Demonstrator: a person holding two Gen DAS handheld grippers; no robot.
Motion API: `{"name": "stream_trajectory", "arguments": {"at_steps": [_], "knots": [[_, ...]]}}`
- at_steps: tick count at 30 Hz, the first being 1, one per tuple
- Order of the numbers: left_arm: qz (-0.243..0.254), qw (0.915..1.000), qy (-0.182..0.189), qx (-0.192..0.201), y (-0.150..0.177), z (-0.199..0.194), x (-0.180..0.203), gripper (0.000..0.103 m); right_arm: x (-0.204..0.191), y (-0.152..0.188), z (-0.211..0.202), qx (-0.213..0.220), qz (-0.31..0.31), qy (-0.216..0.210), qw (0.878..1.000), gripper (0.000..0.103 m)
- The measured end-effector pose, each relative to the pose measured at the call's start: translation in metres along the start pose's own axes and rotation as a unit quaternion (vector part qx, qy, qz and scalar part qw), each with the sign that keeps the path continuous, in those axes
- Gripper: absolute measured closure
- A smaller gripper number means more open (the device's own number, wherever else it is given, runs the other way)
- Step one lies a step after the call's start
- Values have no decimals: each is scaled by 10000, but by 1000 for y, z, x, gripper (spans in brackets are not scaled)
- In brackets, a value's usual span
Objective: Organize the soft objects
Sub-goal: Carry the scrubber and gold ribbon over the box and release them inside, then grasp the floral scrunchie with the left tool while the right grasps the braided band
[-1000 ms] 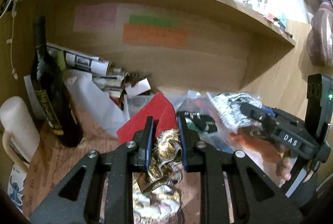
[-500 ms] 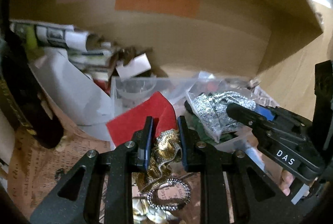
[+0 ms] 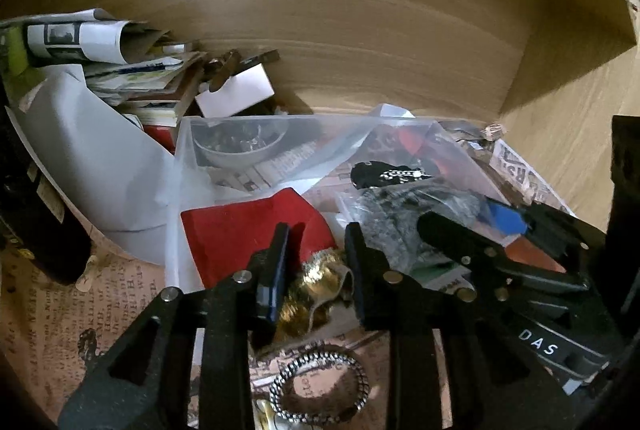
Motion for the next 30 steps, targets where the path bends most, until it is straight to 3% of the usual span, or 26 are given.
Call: {"name": "stream_trajectory", "arguments": {"at_steps": [6,10,12,20,24,30], "knots": [[-44,9996,175,208,0,-31,0,64,-2,-6,-25,306,-10,10,9995,38],[-37,9988,248,414,4,-57,-1,44,-5,-7,-50,578,3,-100,9983,30],[15,9987,225,453,9,-67,-1,41,-7,-6,-58,645,-27,-139,9978,28],[122,9994,261,-194,55,-65,-5,38,-15,13,-82,654,-181,-308,9972,22],[99,9977,321,-595,80,-53,-7,36,-19,25,-81,486,-209,-395,9978,22],[89,9964,162,-823,102,-39,-12,32,-28,41,-70,123,-216,-596,9979,22]]}}
Point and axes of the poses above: each gripper's, at about its wrist camera, not at the fingertips, and z roughly the way its jaws point, x to its right, y to its underside, the point moved 1 cm from there along z, roughly the way its jaws point, and after that the axes turned 1 degree about -y, right-handed, at the moved point
